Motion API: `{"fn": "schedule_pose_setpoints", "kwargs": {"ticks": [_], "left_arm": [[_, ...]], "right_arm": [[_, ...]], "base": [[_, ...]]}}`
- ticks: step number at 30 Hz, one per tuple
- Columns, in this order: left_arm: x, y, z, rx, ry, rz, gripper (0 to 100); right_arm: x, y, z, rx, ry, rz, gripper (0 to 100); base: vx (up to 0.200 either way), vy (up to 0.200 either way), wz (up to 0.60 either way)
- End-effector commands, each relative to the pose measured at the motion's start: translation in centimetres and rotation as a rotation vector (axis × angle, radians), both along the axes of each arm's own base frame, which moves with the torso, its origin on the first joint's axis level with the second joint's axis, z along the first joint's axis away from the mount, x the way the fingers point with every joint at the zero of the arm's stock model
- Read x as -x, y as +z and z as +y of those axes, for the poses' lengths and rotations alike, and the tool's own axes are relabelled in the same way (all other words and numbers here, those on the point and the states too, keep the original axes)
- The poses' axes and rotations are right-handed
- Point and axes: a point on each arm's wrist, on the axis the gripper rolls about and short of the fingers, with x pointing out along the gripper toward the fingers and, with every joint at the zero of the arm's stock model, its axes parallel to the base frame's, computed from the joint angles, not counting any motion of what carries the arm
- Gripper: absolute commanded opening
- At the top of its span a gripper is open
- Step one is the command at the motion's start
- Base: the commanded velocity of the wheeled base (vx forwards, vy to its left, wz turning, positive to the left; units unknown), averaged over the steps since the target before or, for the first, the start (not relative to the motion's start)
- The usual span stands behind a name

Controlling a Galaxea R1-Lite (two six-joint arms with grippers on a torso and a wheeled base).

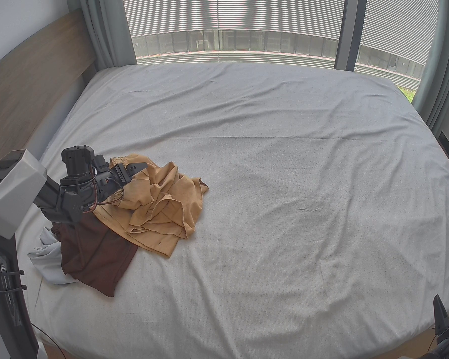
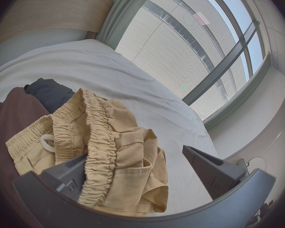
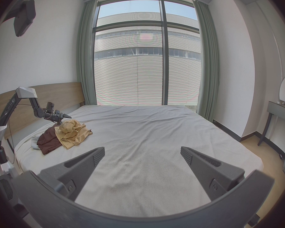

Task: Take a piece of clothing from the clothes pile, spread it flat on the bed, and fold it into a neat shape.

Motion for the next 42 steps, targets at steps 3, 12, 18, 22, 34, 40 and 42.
{"fn": "schedule_pose_setpoints", "kwargs": {"ticks": [3,12,18,22,34,40,42], "left_arm": [[-0.4,-0.4,0.0,0.000,-0.001,-0.001,100],[-0.9,-0.3,0.1,0.002,0.003,-0.012,100],[-0.9,-0.6,0.1,0.000,0.004,-0.007,0],[-0.9,-0.8,0.1,0.000,0.004,-0.004,0],[0.2,-0.7,0.1,0.038,0.012,-0.010,0],[1.6,2.1,0.3,0.207,0.059,-0.011,0],[2.2,2.4,0.5,0.234,0.063,0.003,0]], "right_arm": [[0.0,-0.5,0.0,0.000,0.000,0.001,100],[0.0,-0.5,0.0,0.000,0.000,0.001,100],[0.0,-0.5,0.0,0.000,0.000,0.001,100],[0.0,-0.5,0.0,0.000,0.000,0.001,100],[0.0,-0.5,0.0,-0.001,0.000,0.001,100],[0.0,-0.5,0.0,0.000,0.000,0.001,100],[0.0,-0.5,0.0,0.000,0.000,0.001,100]], "base": [[0.000,0.000,0.00],[0.000,0.000,0.00],[0.000,0.000,0.00],[0.000,0.000,0.00],[0.000,0.000,0.00],[0.000,0.000,0.00],[0.000,0.000,0.00]]}}
